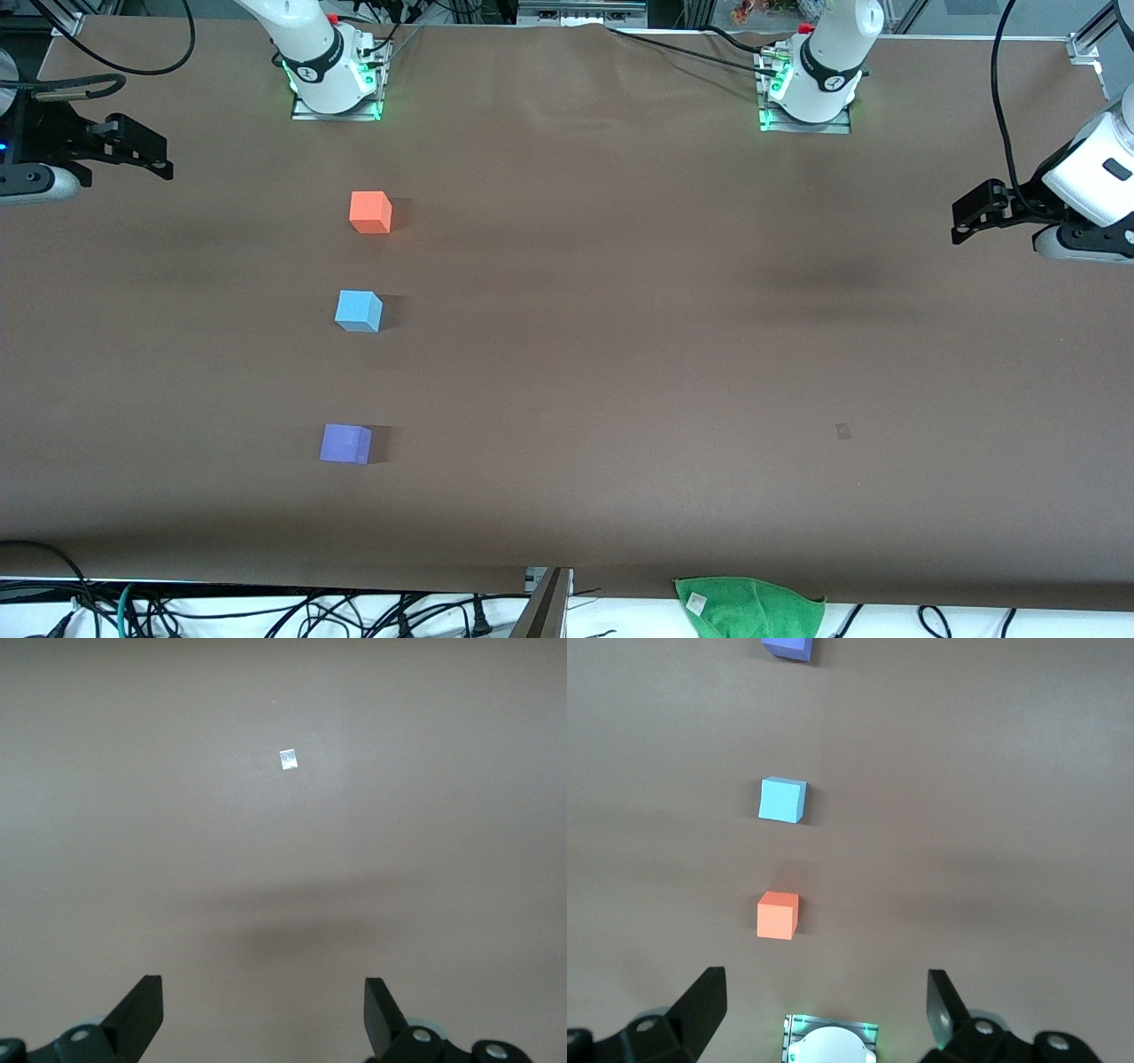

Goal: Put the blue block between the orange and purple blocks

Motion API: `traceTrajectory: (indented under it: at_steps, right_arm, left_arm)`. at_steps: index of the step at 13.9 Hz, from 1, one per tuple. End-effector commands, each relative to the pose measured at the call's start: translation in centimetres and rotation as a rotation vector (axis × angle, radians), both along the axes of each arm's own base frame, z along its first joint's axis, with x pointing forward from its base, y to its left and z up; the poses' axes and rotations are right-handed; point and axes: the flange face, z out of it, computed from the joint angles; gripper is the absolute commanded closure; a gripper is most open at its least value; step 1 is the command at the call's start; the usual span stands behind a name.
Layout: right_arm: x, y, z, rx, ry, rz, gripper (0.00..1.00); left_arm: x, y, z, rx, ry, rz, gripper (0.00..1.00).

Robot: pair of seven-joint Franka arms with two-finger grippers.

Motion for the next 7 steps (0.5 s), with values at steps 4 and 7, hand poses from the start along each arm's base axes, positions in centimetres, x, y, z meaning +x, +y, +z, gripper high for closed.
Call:
traceTrajectory:
  at_steps: [4, 7]
  right_arm:
    - [0.2, -0.1, 0.3, -0.013, -0.005, 0.013, 0.00]
    - [0.2, 0.1, 0.3, -0.013, -0.003, 0.018, 0.00]
  left_arm:
    - [0.3, -0.1, 0.1, -0.008, 0.018, -0.021, 0.00]
    - [1.0, 1.2, -1.0, -0.018, 0.034, 0.001, 0.00]
